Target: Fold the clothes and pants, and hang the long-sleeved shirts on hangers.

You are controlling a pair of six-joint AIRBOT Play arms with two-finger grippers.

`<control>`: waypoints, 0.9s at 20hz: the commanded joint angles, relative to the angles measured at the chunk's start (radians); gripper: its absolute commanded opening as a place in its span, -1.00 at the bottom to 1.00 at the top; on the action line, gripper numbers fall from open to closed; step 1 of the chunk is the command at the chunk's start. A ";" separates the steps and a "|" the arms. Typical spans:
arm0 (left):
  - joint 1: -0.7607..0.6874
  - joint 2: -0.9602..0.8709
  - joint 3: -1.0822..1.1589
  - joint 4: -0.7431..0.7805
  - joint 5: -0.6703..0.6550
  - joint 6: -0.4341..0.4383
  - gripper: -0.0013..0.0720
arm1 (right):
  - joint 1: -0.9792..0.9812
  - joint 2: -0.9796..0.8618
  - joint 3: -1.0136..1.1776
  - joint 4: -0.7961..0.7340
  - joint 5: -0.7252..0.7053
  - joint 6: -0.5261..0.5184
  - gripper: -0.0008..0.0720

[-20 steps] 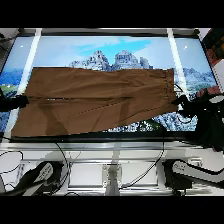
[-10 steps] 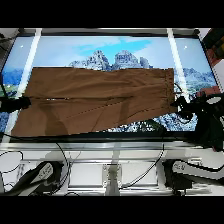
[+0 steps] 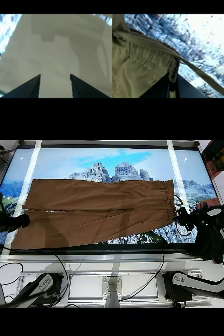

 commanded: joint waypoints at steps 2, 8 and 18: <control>0.157 0.000 0.000 -0.041 -0.191 -0.003 0.24 | 0.001 0.061 0.000 -0.003 0.022 -0.080 -0.89; 0.464 0.001 -0.040 -0.120 -0.241 0.067 0.24 | 0.001 0.088 0.000 -0.002 0.050 -0.083 -0.89; 0.614 -0.039 -0.225 -0.394 0.061 0.187 0.95 | 0.000 0.087 0.000 -0.002 0.043 -0.083 -0.89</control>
